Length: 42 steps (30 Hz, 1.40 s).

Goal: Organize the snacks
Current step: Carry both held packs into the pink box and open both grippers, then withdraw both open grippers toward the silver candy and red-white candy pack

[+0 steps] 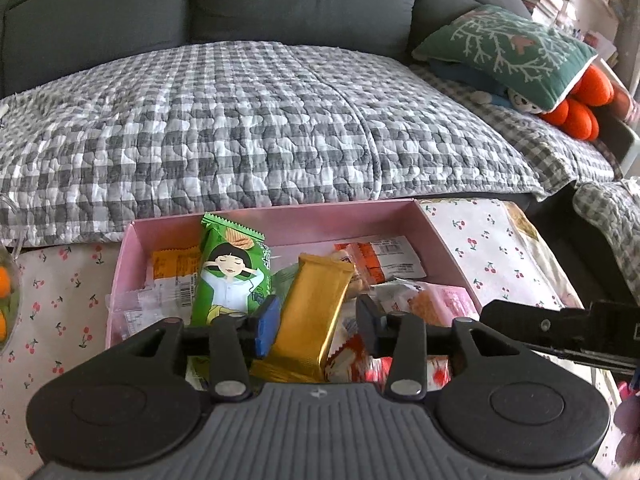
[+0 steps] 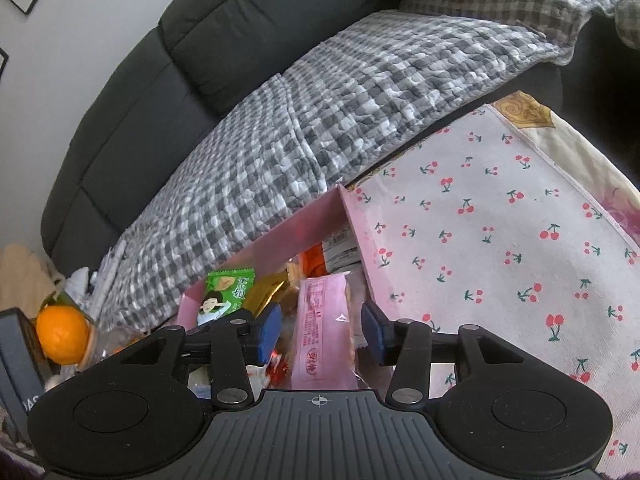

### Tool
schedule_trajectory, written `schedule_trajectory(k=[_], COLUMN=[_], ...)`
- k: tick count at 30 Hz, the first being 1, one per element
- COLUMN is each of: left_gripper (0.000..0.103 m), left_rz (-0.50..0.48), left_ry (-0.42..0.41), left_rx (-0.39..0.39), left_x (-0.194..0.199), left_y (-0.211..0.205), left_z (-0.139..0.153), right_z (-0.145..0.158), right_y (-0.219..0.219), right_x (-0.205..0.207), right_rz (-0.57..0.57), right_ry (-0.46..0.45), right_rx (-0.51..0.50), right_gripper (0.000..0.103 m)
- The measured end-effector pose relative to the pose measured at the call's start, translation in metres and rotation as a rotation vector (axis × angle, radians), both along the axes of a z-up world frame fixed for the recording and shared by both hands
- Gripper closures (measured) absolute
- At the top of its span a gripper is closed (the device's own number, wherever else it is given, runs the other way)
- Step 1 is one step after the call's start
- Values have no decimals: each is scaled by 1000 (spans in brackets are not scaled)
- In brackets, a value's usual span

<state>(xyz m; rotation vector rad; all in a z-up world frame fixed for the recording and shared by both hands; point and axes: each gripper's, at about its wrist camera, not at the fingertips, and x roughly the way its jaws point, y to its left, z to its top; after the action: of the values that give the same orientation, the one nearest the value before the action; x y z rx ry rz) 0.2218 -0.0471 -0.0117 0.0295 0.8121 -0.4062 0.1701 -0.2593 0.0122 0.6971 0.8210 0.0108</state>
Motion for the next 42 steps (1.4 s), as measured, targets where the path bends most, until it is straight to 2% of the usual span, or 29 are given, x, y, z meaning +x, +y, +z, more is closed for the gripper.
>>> schedule_trajectory(k=[9, 13, 15, 18, 24, 27, 29, 33, 36, 42], left_gripper=[39, 35, 30, 24, 12, 6, 1, 1, 1, 1], left_rz=[10, 20, 31, 53, 84, 104, 120, 144, 148, 143], left_ry=[-15, -4, 2, 1, 17, 33, 39, 27, 29, 34], left_rx=[0, 5, 8, 12, 32, 50, 48, 31, 94, 154], left_x=[-23, -37, -45, -58, -78, -89, -96, -111, -114, -119], left_y=[9, 16, 20, 27, 37, 42, 47, 57, 58, 72], left_z=[14, 16, 17, 18, 21, 21, 20, 12, 7, -7], right_z=[18, 27, 31, 34, 38, 40, 40, 38, 31, 14], right_y=[5, 5, 5, 4, 0, -4, -6, -9, -5, 14], right_x=[-13, -24, -30, -39, -57, -66, -71, -79, -84, -91], right_rz=[38, 60, 73, 94, 129, 135, 139, 151, 170, 253], right_ry=[-19, -25, -24, -14, -1, -2, -6, 3, 35, 99], right_rx=[-29, -55, -69, -93, -147, -169, -194, -233, -272, -377], right_gripper=[43, 33, 33, 21, 20, 13, 13, 13, 13, 12])
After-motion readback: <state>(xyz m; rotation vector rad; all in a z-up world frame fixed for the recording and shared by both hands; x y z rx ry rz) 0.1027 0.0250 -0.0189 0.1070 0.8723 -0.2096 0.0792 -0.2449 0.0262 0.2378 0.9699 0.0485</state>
